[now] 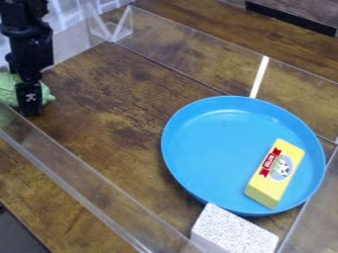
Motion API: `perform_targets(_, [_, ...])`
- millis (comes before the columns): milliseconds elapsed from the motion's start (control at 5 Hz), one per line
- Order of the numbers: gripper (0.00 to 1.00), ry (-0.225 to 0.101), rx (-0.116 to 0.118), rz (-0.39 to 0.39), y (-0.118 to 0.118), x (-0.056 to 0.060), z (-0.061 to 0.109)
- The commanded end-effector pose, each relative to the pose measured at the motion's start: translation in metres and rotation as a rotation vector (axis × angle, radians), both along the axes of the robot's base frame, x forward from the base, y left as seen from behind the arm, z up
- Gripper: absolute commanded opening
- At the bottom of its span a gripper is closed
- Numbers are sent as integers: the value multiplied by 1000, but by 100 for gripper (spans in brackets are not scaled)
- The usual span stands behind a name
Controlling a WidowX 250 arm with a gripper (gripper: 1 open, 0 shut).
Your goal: Put the green object in the blue tray
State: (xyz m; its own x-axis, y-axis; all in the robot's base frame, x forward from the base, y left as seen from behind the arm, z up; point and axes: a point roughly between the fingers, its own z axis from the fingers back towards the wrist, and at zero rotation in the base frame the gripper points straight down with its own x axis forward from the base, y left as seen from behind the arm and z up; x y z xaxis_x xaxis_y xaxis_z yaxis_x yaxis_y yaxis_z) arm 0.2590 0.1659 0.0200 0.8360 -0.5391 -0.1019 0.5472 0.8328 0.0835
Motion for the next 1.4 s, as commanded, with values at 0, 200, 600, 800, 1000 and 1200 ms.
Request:
perform_targets(0, [0, -18, -9, 12, 2, 2, 2])
perform_targets(200, [0, -25, -25, -1, -4, 6, 1])
perform_targets(600, [0, -38, -55, -28, -17, 2, 0])
perform_targets(800, [0, -45, -73, -6, -25, 3, 0])
perform_targets(1000, [0, -50, -73, 43, -35, 3, 2])
perform_targets(1200, [0, -66, -64, 96, -28, -3, 9])
